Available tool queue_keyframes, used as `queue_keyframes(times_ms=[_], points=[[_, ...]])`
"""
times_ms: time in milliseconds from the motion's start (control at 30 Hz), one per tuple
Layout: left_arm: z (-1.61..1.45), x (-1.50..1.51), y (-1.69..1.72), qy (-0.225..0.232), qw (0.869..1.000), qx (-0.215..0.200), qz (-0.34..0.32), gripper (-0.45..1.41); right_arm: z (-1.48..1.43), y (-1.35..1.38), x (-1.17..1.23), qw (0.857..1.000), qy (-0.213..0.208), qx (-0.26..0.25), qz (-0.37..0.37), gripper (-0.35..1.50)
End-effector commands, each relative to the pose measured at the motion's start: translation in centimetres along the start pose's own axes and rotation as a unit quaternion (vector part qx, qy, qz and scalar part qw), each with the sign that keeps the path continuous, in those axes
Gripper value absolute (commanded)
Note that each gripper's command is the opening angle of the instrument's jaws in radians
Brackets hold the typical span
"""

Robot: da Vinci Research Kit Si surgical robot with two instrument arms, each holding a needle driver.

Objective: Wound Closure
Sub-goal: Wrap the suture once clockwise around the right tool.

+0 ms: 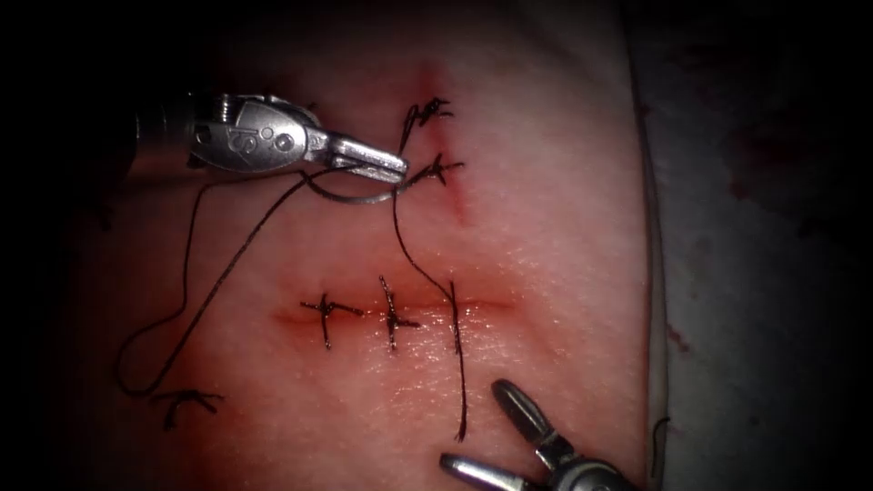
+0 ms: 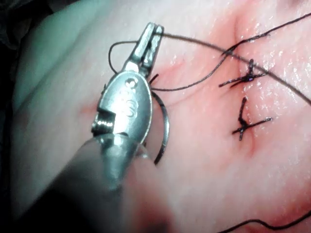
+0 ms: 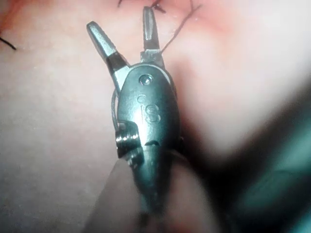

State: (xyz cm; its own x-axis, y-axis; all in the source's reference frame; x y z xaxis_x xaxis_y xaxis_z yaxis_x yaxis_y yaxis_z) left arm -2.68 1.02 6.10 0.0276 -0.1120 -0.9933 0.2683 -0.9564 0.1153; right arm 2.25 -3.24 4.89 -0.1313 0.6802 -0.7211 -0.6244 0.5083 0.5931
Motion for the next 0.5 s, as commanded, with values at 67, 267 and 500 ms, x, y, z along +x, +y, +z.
queue_keyframes(times_ms=[67,267,500], points=[[0.04,0.13,0.00,0.007,1.000,-0.004,0.001,-0.45,0.21,0.09,0.03,1.000,-0.008,0.010,0.005,1.35],[0.08,0.57,0.16,0.000,1.000,-0.004,-0.003,-0.45,0.53,0.27,0.06,0.997,-0.048,0.045,-0.028,-0.35],[0.11,0.82,0.35,0.002,1.000,0.011,-0.002,-0.45,1.02,0.48,0.03,0.981,-0.083,0.122,-0.125,-0.35]])
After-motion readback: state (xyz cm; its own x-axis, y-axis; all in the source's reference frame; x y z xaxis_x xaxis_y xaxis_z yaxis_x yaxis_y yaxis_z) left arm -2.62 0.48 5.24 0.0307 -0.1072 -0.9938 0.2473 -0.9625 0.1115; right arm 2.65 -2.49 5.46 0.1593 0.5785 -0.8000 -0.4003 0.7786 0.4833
